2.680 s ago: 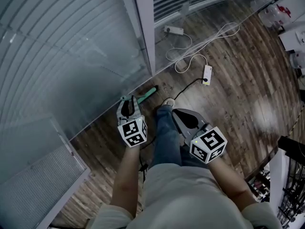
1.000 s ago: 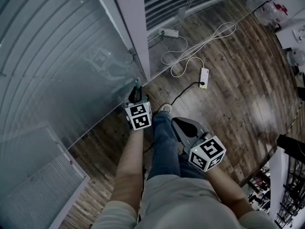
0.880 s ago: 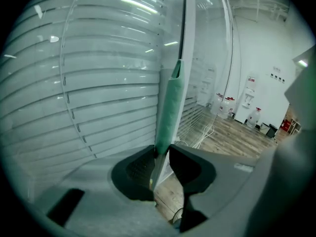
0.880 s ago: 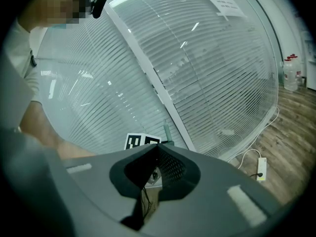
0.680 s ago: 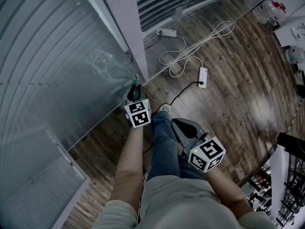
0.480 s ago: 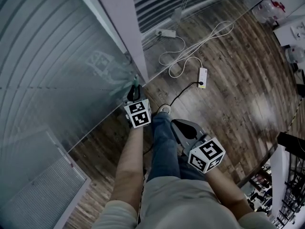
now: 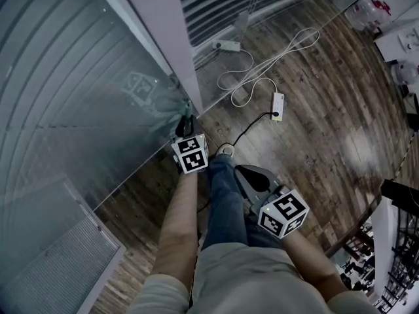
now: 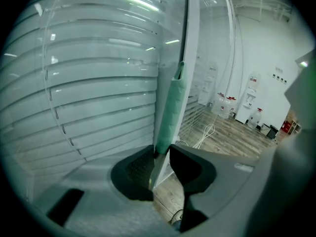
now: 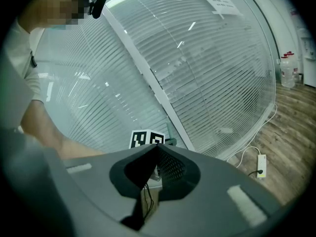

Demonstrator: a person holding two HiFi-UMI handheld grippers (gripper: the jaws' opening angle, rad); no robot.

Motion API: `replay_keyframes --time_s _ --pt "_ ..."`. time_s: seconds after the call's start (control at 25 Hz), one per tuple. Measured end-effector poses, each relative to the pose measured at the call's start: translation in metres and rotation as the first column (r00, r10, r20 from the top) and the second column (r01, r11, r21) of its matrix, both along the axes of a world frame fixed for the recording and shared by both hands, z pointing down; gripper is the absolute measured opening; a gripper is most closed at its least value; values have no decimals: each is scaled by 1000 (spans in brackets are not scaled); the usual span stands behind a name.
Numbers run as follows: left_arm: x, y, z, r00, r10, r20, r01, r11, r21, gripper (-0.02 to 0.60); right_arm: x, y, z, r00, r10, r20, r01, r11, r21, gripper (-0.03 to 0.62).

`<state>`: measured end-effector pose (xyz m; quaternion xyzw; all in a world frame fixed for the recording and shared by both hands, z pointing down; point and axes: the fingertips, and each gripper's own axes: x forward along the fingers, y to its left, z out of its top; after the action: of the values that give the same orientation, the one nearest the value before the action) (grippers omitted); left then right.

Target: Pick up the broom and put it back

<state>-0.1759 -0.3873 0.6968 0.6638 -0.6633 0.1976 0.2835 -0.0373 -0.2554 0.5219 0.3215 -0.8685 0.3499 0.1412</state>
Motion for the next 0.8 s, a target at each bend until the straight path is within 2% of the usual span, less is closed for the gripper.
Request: replay_keyframes --time_s 0.4,0.6,0.8 --pt "3 -3 0 1000 4 -8 -4 1000 -13 101 3 -3 -1 1000 12 2 -12 1000 -3 6" --pt "2 -3 -1 1000 -2 -24 2 1000 -3 133 2 -3 0 1000 10 6 -10 1000 -1 6" --pt "1 -1 -4 1000 -3 -15 3 1000 0 138 1 -1 -1 1000 5 11 -5 1000 2 6"
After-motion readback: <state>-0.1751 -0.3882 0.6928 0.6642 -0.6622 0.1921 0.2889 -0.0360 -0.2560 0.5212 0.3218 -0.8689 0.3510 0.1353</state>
